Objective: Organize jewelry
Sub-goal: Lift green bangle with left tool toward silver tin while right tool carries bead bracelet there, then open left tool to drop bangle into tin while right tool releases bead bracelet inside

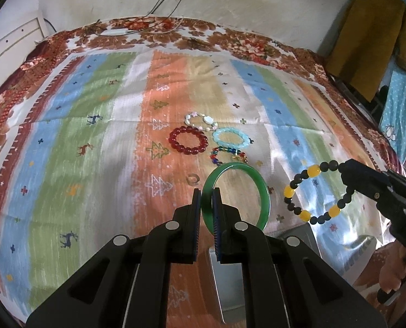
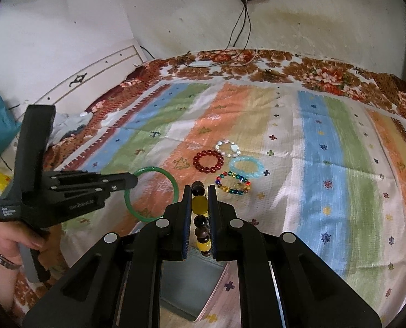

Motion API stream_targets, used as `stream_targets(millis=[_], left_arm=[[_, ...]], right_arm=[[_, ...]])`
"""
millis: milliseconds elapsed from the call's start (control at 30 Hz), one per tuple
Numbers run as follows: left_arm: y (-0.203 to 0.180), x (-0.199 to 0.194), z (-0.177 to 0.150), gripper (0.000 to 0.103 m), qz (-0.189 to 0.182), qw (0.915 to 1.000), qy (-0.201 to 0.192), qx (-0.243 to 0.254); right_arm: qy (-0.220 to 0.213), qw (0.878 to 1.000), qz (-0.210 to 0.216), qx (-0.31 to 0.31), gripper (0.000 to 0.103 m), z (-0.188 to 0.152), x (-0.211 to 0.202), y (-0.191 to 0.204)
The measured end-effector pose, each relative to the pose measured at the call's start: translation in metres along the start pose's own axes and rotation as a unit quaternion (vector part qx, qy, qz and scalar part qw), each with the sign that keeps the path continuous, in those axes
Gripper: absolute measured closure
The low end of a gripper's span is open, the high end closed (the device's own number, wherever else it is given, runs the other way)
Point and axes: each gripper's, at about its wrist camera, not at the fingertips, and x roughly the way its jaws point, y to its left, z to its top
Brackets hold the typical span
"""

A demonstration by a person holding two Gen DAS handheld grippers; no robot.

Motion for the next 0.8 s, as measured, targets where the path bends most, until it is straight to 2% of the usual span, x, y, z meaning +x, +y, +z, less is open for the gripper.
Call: stream_targets(millis=[400, 800], left_arm=[[-0.009, -0.024, -0.027, 0.095, -0.018, 0.9998, -0.012, 0.007], [-0.021, -0.027, -0.049, 0.095, -0.031, 0.9992, 0.005, 0.023]], right_arm=[[-0.003, 1.000, 0.021, 0.009, 0.091, -0.019, -0.023, 0.007], [0.009, 0.999, 0.034, 0.019, 0.091, -0.035, -0.029, 0.008]])
